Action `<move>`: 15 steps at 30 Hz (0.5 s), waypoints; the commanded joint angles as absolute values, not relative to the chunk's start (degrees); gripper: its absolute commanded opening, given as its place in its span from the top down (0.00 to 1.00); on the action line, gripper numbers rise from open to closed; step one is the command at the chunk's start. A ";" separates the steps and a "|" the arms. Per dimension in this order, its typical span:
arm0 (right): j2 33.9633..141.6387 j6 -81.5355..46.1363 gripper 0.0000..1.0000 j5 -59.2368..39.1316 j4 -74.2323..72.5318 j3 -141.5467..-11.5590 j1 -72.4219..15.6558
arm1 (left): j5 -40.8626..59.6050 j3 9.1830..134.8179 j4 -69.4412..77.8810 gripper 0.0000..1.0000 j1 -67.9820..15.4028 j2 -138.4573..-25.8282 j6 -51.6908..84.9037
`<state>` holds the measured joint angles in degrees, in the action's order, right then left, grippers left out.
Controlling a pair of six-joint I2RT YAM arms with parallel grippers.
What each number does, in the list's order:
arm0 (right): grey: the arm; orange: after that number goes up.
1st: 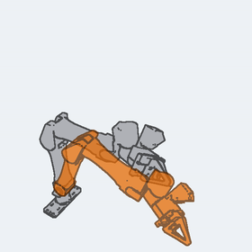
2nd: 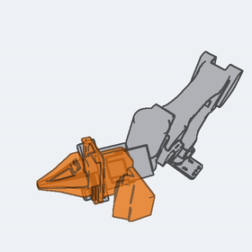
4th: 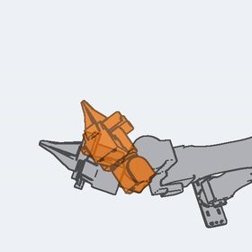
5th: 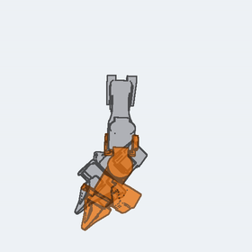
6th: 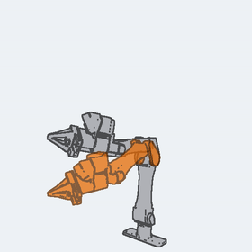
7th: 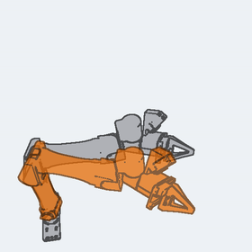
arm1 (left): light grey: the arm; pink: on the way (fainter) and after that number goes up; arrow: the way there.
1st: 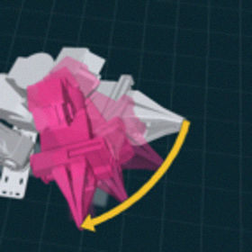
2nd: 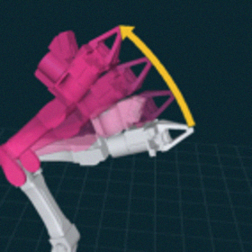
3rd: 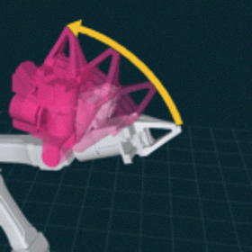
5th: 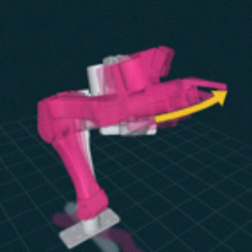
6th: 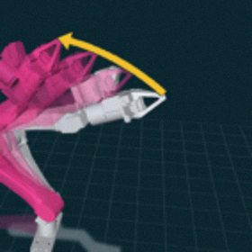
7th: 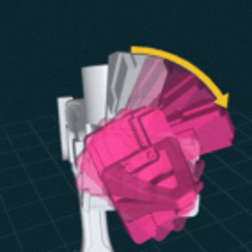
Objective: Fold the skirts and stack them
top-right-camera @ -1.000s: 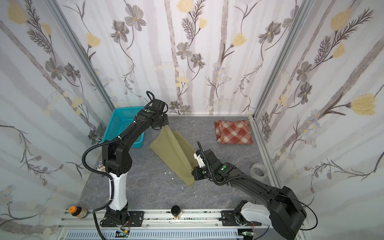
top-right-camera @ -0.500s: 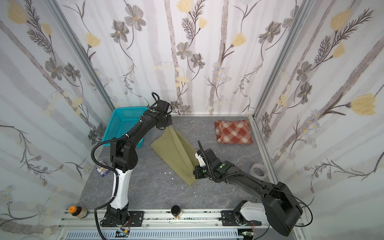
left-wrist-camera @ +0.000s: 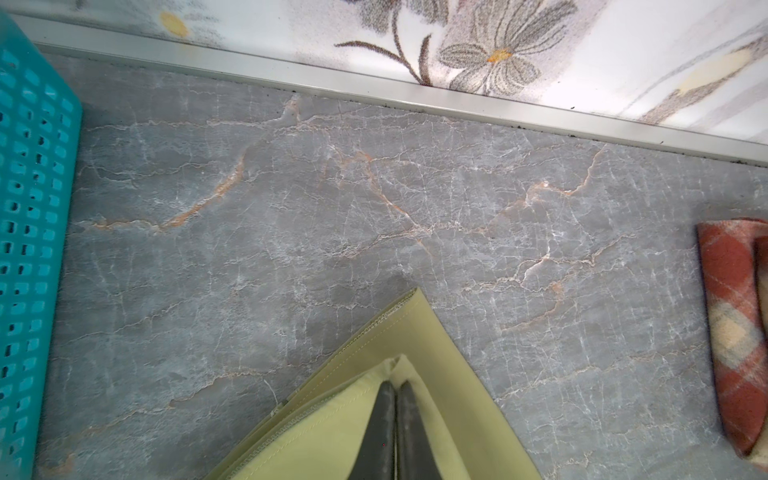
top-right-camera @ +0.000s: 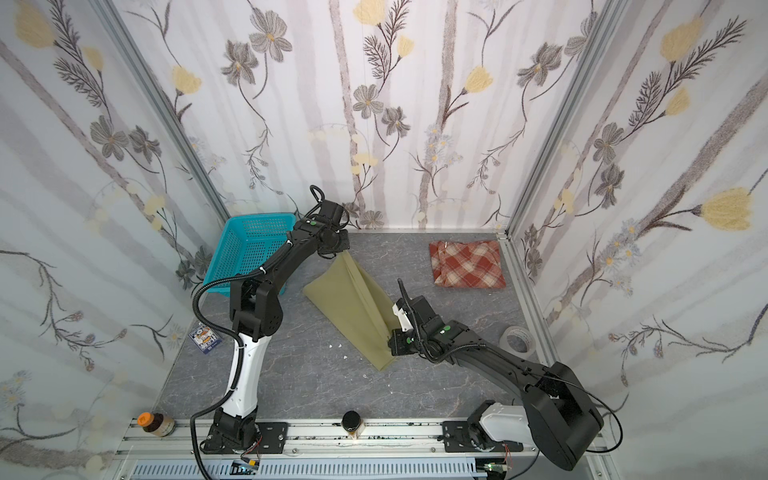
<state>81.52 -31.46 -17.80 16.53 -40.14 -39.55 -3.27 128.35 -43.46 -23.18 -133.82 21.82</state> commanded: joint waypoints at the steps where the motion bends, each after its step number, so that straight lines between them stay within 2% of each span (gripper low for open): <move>1: 81.91 -31.73 1.00 -18.66 17.70 -39.74 -39.39 | -5.01 129.43 -41.48 1.00 -23.03 -134.79 21.71; 15: 84.35 -30.44 1.00 -18.50 18.21 -41.43 -37.93 | -8.52 130.19 -41.64 1.00 -22.94 -137.46 22.15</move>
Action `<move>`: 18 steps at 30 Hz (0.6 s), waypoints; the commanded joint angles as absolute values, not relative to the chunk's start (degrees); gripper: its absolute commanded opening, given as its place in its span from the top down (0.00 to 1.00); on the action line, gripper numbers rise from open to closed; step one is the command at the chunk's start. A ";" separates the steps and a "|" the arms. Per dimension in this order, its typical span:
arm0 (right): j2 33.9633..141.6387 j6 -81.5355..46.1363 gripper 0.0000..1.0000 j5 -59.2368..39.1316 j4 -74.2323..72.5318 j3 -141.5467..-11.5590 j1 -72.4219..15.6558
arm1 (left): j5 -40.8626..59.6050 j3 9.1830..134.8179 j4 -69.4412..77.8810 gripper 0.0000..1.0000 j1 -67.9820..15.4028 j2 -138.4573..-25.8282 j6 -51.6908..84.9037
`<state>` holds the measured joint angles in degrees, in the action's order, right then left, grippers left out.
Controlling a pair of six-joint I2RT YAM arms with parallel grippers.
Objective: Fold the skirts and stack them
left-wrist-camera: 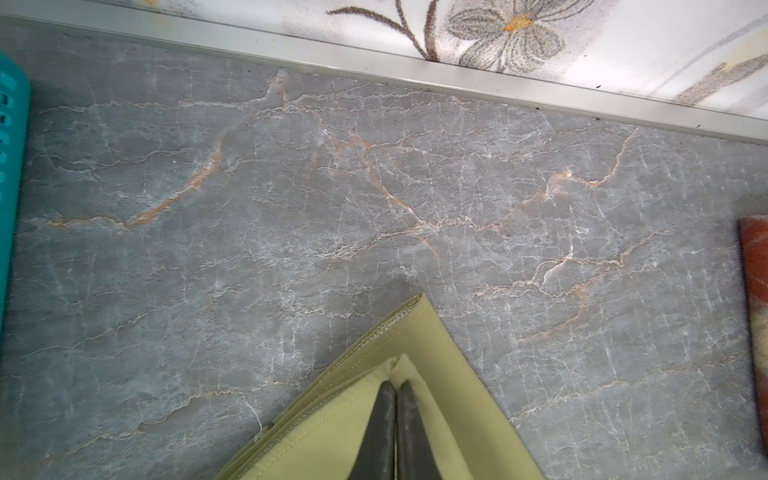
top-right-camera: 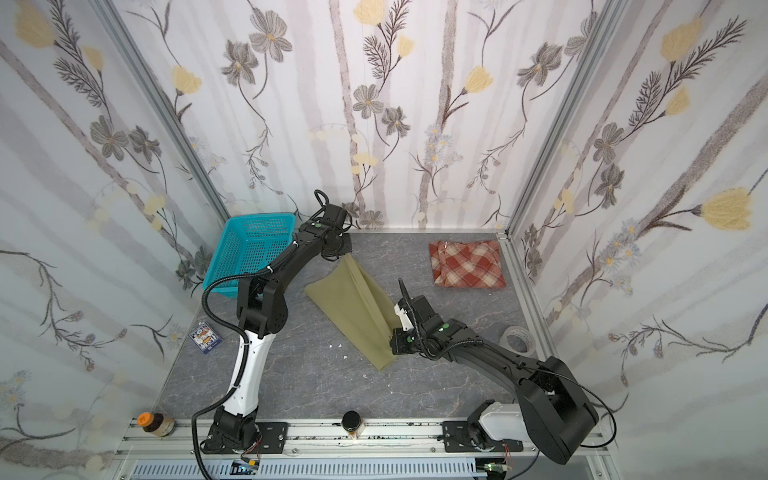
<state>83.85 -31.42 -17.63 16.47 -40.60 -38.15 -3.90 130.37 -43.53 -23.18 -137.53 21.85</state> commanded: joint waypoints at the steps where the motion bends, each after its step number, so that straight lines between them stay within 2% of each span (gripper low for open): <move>1: 84.69 -30.13 1.00 -18.48 18.39 -41.77 -37.80 | -8.77 130.08 -41.63 1.00 -22.85 -137.37 22.15; 18: 87.92 -27.38 1.00 -17.84 21.18 -45.98 -35.90 | -11.34 128.33 -41.70 1.00 -21.99 -137.02 22.68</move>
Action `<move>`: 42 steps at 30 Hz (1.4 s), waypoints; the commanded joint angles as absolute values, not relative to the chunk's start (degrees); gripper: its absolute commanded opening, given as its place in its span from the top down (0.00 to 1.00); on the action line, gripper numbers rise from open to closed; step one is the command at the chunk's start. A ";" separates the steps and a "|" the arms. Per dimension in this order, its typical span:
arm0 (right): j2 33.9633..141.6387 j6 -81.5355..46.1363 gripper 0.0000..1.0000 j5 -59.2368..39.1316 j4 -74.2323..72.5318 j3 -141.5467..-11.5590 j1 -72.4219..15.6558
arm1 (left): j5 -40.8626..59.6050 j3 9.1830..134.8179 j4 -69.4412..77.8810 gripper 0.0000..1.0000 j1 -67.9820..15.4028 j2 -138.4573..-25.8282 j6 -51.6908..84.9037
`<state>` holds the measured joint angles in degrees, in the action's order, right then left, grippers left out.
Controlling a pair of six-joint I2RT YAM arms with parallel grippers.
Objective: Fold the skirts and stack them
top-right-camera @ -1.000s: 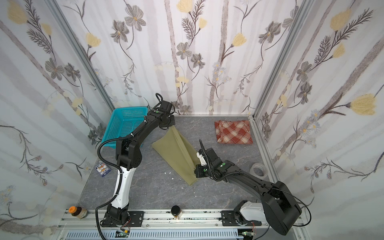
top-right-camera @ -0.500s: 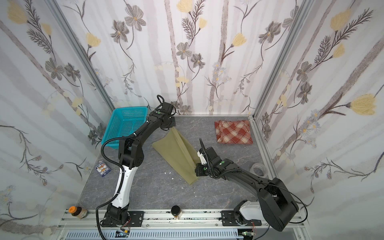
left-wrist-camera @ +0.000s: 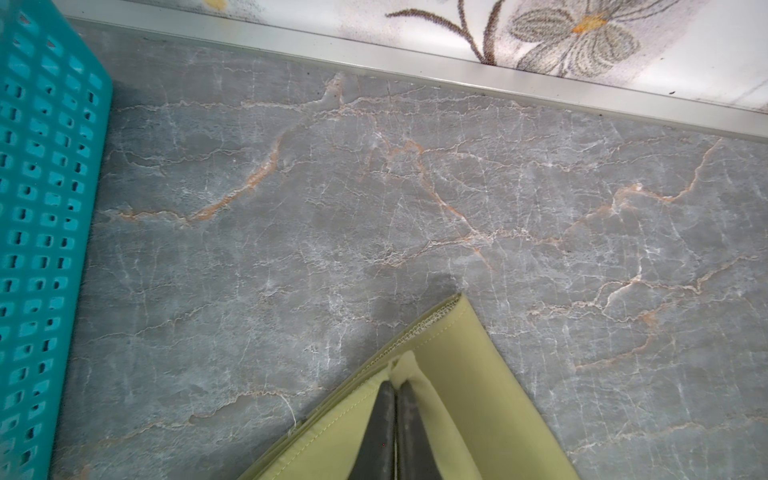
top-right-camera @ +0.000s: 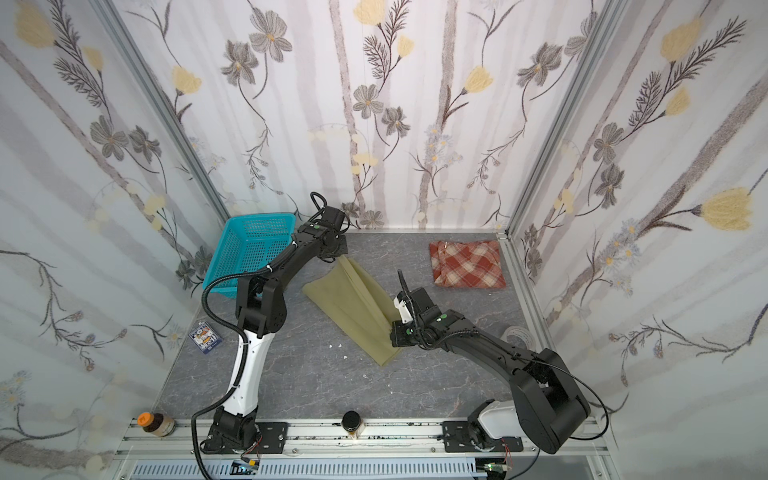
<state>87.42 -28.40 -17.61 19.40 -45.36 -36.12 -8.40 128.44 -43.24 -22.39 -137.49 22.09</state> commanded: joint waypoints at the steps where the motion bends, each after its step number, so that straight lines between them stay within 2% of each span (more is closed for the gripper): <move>1: 88.18 -27.25 1.00 -17.84 21.26 -46.16 -35.89 | -11.26 128.24 -41.63 1.00 -21.98 -137.10 22.76; 13: 91.05 -26.19 1.00 -16.97 21.27 -47.93 -34.98 | -11.01 128.49 -41.57 1.00 -21.86 -139.17 22.94; 15: 92.96 -25.80 0.96 -16.79 20.96 -48.54 -34.82 | -10.90 128.91 -41.57 1.00 -21.72 -139.69 23.02; 16: 93.45 -25.63 0.91 -16.57 20.92 -48.80 -34.81 | -10.63 129.10 -41.61 0.89 -21.67 -139.98 23.18; 17: 94.02 -25.41 0.77 -16.32 20.84 -49.23 -34.72 | -10.47 129.28 -41.70 0.62 -21.56 -140.29 23.44; 18: 94.43 -25.16 0.64 -15.80 20.62 -49.56 -34.55 | -10.46 129.37 -41.62 0.44 -21.50 -140.49 23.84; 21: 95.33 -24.59 0.48 -14.67 19.95 -50.42 -33.48 | -10.39 129.55 -41.57 0.42 -21.25 -140.51 24.15; 28: 92.88 -24.35 0.45 -14.33 19.60 -50.46 -30.21 | -10.21 126.65 -41.58 0.39 -20.91 -137.42 23.13; 38: 89.74 -24.89 0.42 -11.14 19.13 -47.97 -30.06 | -11.18 111.50 -41.31 0.37 -21.53 -128.58 22.94; 42: 88.58 -26.08 0.45 -11.68 17.40 -46.15 -30.06 | -12.28 101.49 -39.96 0.36 -22.19 -123.23 23.25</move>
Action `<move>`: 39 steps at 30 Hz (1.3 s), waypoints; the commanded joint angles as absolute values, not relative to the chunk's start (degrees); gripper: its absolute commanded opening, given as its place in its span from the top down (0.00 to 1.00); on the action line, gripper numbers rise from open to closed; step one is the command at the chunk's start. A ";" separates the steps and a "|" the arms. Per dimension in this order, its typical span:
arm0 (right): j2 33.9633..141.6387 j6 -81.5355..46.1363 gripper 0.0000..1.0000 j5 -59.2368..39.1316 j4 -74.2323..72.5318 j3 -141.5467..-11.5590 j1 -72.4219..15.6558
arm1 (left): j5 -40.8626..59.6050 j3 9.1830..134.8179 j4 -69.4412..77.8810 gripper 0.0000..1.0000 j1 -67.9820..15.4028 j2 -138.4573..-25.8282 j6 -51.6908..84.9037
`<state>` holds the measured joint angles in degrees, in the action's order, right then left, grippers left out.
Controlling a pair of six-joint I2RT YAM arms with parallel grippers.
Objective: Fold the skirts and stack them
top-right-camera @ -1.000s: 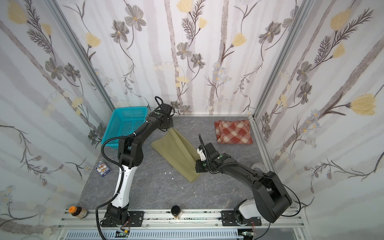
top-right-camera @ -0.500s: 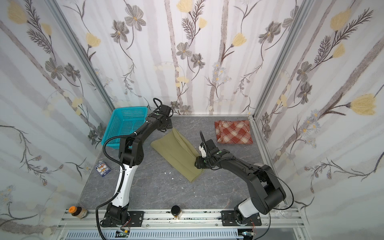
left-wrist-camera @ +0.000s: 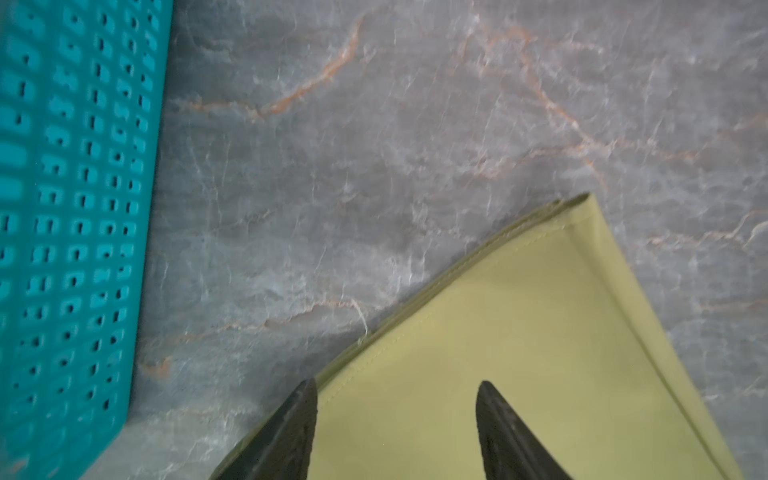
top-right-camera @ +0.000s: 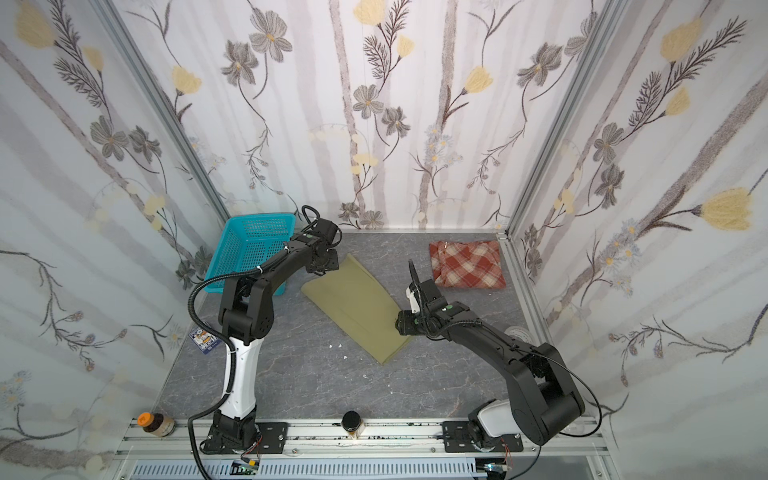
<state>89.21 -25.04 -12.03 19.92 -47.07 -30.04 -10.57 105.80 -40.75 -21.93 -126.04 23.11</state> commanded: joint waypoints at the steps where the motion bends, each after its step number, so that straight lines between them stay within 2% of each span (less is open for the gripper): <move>1: 88.34 -26.28 0.47 -12.17 16.66 -45.55 -30.05 | -12.23 99.09 -39.25 0.36 -22.16 -122.10 23.44; 5: 88.31 -27.15 0.71 -13.96 13.45 -43.60 -30.11 | -11.69 91.22 -36.72 0.36 -22.17 -118.75 24.41; 9: 89.20 -28.35 0.85 -14.46 11.39 -40.37 -30.23 | -12.48 86.56 -34.65 0.36 -22.15 -116.99 24.70; 15: 90.98 -30.43 0.89 -13.21 8.37 -37.18 -30.23 | -12.39 80.50 -32.79 0.36 -22.17 -114.34 25.09; 21: 96.25 -32.04 0.96 -9.48 8.13 -37.44 -30.12 | -12.64 74.55 -32.03 0.36 -22.24 -110.08 25.31; 28: 97.69 -31.47 0.99 -5.75 11.30 -39.73 -30.05 | -10.92 69.17 -31.79 0.37 -23.01 -104.60 24.66; 32: 93.54 -32.65 0.99 -5.45 14.39 -40.69 -30.12 | -10.42 71.15 -31.99 0.37 -23.13 -101.24 22.59; 36: 87.47 -34.87 0.98 -6.18 14.20 -40.89 -30.80 | -8.91 75.93 -31.82 0.39 -23.12 -102.94 20.77; 39: 86.55 -35.25 0.99 -7.29 12.19 -41.56 -31.27 | -8.26 77.14 -31.15 0.48 -23.12 -106.30 20.06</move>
